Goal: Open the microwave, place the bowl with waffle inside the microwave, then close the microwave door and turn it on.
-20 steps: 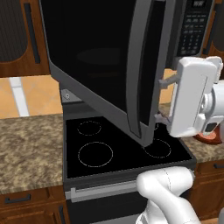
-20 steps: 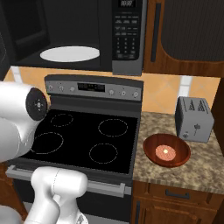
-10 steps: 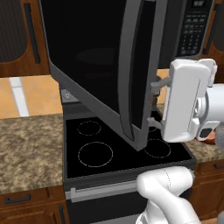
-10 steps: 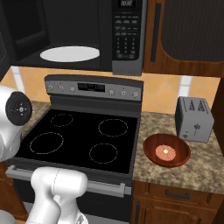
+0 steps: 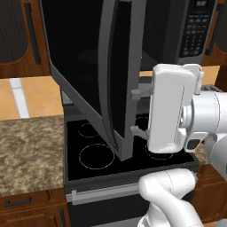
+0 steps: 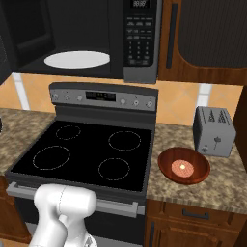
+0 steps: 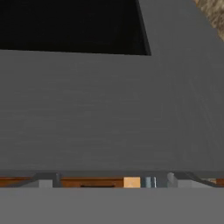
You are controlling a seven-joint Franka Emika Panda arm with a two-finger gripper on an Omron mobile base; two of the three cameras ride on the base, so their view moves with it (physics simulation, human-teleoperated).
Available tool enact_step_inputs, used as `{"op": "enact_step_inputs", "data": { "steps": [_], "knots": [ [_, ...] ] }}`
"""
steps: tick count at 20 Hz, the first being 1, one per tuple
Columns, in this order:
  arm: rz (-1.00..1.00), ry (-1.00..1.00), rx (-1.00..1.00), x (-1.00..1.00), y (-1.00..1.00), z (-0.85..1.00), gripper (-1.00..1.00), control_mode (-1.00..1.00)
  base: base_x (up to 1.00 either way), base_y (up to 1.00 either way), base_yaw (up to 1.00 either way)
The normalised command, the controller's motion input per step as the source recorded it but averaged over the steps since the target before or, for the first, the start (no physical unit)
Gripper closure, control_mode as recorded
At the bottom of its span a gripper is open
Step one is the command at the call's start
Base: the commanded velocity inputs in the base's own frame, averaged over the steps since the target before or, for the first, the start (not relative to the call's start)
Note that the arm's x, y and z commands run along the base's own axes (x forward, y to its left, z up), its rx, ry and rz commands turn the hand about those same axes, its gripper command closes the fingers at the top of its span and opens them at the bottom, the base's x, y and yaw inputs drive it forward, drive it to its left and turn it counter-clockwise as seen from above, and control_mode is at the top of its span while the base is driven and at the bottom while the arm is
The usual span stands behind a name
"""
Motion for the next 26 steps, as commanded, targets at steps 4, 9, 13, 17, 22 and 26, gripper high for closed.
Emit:
{"op": "enact_step_inputs", "data": {
  "steps": [4,9,13,17,22,26],
  "knots": [
    [-0.04,0.05,0.0,0.12,0.67,-0.05,-1.0,-1.0,0.0,0.0,0.0],
    [-0.04,0.06,0.0,0.08,0.67,-0.11,-1.0,-1.0,0.0,0.0,0.0],
    [-0.03,0.07,0.0,0.03,0.51,-0.09,-1.0,-1.0,0.0,0.0,0.0],
    [-0.02,0.07,0.0,0.0,0.39,0.0,-1.0,-1.0,0.0,0.0,0.0],
    [-0.05,0.06,0.0,0.01,0.4,-0.01,-1.0,-1.0,0.0,0.0,0.0],
    [-0.05,0.07,0.0,0.02,0.45,0.0,-1.0,-1.0,0.0,0.0,0.0]
  ]
}}
